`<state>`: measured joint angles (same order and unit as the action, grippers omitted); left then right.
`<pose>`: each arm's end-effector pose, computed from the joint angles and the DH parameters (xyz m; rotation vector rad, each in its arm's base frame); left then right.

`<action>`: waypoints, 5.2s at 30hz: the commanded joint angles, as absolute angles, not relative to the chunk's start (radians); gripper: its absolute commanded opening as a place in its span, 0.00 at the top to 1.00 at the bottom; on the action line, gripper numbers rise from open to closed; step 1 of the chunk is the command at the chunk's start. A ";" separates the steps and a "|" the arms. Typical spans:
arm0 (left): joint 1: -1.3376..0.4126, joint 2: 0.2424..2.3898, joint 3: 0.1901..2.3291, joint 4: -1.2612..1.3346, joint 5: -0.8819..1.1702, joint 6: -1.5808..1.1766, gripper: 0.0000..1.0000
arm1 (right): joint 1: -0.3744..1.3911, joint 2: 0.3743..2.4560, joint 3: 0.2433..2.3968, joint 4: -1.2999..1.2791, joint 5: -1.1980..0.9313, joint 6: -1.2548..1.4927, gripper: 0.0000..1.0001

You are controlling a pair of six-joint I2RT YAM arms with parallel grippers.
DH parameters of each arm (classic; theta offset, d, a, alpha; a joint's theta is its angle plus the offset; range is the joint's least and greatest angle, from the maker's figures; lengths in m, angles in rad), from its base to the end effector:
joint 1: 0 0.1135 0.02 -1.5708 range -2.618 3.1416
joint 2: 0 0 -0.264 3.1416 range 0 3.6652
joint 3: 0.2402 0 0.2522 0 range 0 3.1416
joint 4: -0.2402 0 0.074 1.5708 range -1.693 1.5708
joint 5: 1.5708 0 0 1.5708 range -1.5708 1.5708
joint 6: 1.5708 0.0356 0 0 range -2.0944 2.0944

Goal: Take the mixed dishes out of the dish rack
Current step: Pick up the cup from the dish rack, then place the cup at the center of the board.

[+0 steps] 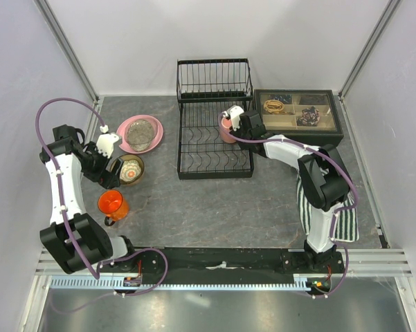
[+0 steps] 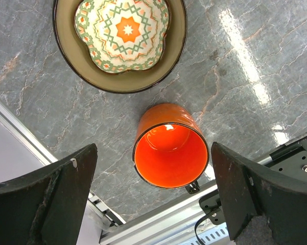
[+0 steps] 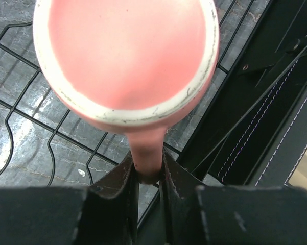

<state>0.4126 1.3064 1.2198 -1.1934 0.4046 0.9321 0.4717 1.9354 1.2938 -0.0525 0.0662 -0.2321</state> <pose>0.2171 0.0797 0.3047 0.7604 2.5501 -0.1842 0.3845 0.1935 0.1915 -0.7471 2.1367 0.0524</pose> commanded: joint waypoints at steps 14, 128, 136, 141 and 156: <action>0.411 1.259 1.223 -1.170 0.563 0.925 0.02 | 0.488 1.766 1.292 -0.129 -0.156 -0.149 1.00; -0.227 1.322 1.039 0.655 0.784 -0.670 0.98 | 0.511 1.598 1.149 0.867 -0.974 1.181 0.63; -0.187 1.319 1.028 0.649 0.769 -0.666 0.98 | 0.511 1.562 1.124 0.835 -0.988 1.152 0.32; -0.140 1.309 1.054 0.609 0.772 -0.666 0.98 | 0.511 1.531 1.094 0.787 -1.003 1.092 0.30; -0.101 1.210 1.400 -0.554 0.600 0.137 0.98 | 0.494 1.408 1.224 0.083 -0.841 0.489 0.28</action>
<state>-0.1089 1.2697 1.2682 -0.2031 0.6861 -0.1669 0.5026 1.4487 1.1549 0.2375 -0.9054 0.6659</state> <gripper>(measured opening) 0.103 0.714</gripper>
